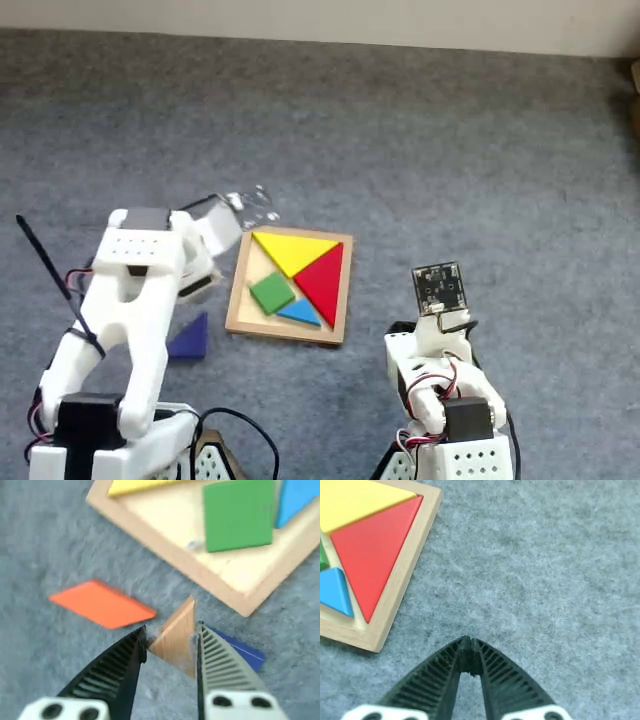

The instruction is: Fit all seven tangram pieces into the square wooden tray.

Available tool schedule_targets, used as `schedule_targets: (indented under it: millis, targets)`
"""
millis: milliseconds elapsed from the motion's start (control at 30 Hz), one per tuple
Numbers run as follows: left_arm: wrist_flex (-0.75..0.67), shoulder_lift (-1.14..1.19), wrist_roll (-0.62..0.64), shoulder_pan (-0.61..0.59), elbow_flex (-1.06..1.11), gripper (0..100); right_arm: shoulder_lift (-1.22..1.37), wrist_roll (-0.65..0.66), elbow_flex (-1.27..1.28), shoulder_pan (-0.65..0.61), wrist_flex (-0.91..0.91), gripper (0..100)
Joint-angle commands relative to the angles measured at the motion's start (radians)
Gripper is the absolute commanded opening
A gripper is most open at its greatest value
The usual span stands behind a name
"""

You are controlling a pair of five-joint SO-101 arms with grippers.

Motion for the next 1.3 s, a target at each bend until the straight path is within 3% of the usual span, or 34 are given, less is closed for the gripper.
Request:
schedule_targets:
  millis: [0, 233, 533, 767, 967, 1100, 1267]
  targets:
    - [-0.023, -0.042, -0.098, 0.097, -0.038, 15, -0.004, -0.005, 0.108, 0.021, 0.008, 0.5]
    - [-0.135, -0.033, -0.117, 0.193, -0.030, 15, -0.005, -0.005, 0.108, 0.021, 0.008, 0.5]
    - [-0.137, -0.033, -0.425, 0.228, -0.004, 15, -0.010, -0.005, 0.108, 0.021, 0.008, 0.5]
    - [-0.140, -0.033, -0.535, 0.303, 0.016, 15, -0.010, -0.005, 0.108, 0.021, 0.007, 0.5]
    - [-0.140, -0.033, -0.531, 0.386, 0.027, 16, -0.010, -0.005, 0.108, 0.021, 0.004, 0.5]
    - [-0.143, -0.033, -0.528, 0.386, 0.022, 26, -0.010, -0.005, 0.108, 0.021, 0.002, 0.5]
    - [-0.232, -0.031, -0.428, 0.375, 0.027, 29, -0.010, -0.005, 0.108, 0.021, 0.002, 0.5]
